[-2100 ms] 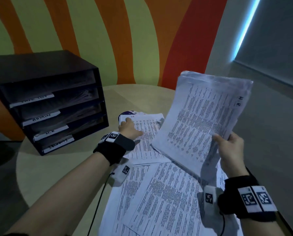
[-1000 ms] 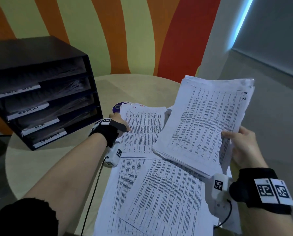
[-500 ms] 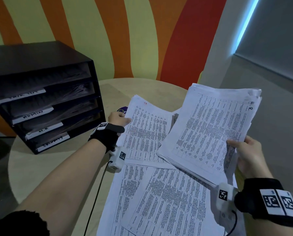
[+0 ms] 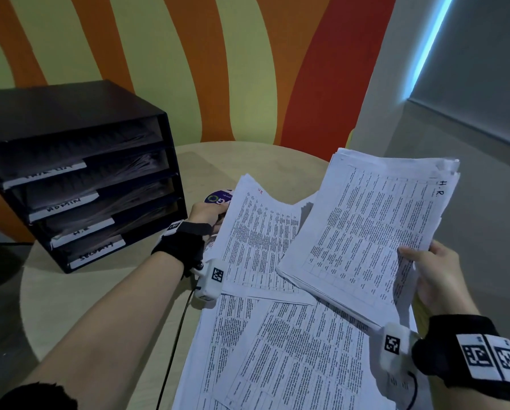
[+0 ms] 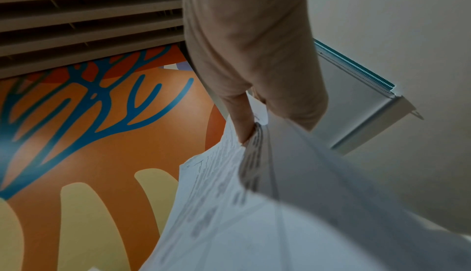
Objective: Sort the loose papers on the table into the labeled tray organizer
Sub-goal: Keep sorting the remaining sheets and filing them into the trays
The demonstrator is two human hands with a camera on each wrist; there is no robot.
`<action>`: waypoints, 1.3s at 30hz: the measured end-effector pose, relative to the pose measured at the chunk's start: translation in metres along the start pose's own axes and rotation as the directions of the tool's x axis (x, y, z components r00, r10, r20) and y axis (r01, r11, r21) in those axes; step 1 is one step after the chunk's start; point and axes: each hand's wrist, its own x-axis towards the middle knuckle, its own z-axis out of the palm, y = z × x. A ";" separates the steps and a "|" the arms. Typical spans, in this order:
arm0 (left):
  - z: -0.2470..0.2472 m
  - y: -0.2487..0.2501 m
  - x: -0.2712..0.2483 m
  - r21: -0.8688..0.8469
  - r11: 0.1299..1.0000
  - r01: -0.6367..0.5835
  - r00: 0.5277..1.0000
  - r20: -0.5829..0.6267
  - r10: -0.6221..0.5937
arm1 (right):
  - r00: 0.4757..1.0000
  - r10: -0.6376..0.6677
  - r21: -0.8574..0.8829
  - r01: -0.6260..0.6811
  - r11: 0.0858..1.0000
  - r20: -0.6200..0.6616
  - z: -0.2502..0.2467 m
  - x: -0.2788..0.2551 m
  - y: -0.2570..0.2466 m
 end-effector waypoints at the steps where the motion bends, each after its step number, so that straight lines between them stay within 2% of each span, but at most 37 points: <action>1: 0.001 -0.001 -0.002 0.014 0.999 -0.040 0.999 -0.005 0.040 | 1.000 -0.001 0.001 0.001 1.000 0.000 0.000 0.000 0.000; 4: 0.001 -0.004 0.003 0.085 0.977 -0.194 0.981 0.000 0.195 | 1.000 -0.003 0.013 0.003 1.000 0.001 0.000 0.001 -0.001; 8: 0.002 -0.004 0.007 0.169 0.955 -0.242 0.968 -0.029 0.250 | 1.000 -0.027 0.009 0.027 1.000 0.007 -0.001 0.003 0.002; 13: 0.002 -0.007 0.011 0.227 0.951 -0.211 0.968 -0.085 0.236 | 0.999 -0.037 0.022 0.037 0.999 0.011 0.000 0.002 0.003; 18: 0.001 -0.010 0.006 0.326 0.907 -0.265 0.963 0.049 0.264 | 1.000 -0.026 0.028 0.025 0.999 0.009 0.000 0.003 0.003; 20: -0.002 -0.012 0.008 0.355 0.896 -0.266 0.963 0.067 0.260 | 1.000 -0.023 0.026 0.022 0.999 0.010 0.000 0.002 0.002; 23: -0.002 -0.013 0.005 0.386 0.892 -0.234 0.972 0.059 0.229 | 1.000 -0.024 0.029 0.024 0.999 0.014 0.000 0.001 0.001; 27: 0.009 -0.010 -0.008 0.442 0.875 -0.197 0.978 0.149 0.145 | 1.000 -0.025 0.021 0.024 0.999 0.014 0.000 0.001 0.001; 28: 0.013 -0.010 -0.008 0.506 0.845 -0.171 0.983 0.151 0.109 | 1.000 -0.023 0.017 0.023 1.000 0.016 0.000 0.001 0.001; 29: 0.015 -0.010 -0.009 0.635 0.757 -0.154 0.986 0.147 0.077 | 1.000 -0.021 0.014 0.021 1.000 0.014 0.000 0.002 0.002; 31: 0.019 -0.010 -0.010 0.838 0.514 -0.184 0.983 0.155 0.099 | 1.000 -0.020 0.005 0.020 1.000 0.010 0.000 0.003 0.003; 32: 0.022 -0.011 -0.015 0.878 0.403 -0.256 0.964 0.203 0.171 | 1.000 -0.019 0.000 0.019 1.000 0.012 0.000 0.003 0.003; 34: 0.026 -0.009 -0.024 0.855 0.295 -0.426 0.890 0.339 0.304 | 1.000 -0.016 -0.007 0.016 1.000 0.016 0.001 0.003 0.003; 36: 0.031 -0.008 -0.024 0.818 0.220 -0.531 0.828 0.446 0.341 | 1.000 -0.014 -0.006 0.014 1.000 0.011 0.002 0.002 0.003; 37: 0.033 -0.006 -0.026 0.806 0.233 -0.544 0.827 0.466 0.315 | 1.000 -0.009 -0.003 0.009 1.000 0.007 0.002 0.002 0.003; 39: 0.037 -0.006 -0.026 0.764 0.330 -0.554 0.827 0.460 0.324 | 1.000 -0.002 0.000 0.002 1.000 0.001 0.003 0.002 0.002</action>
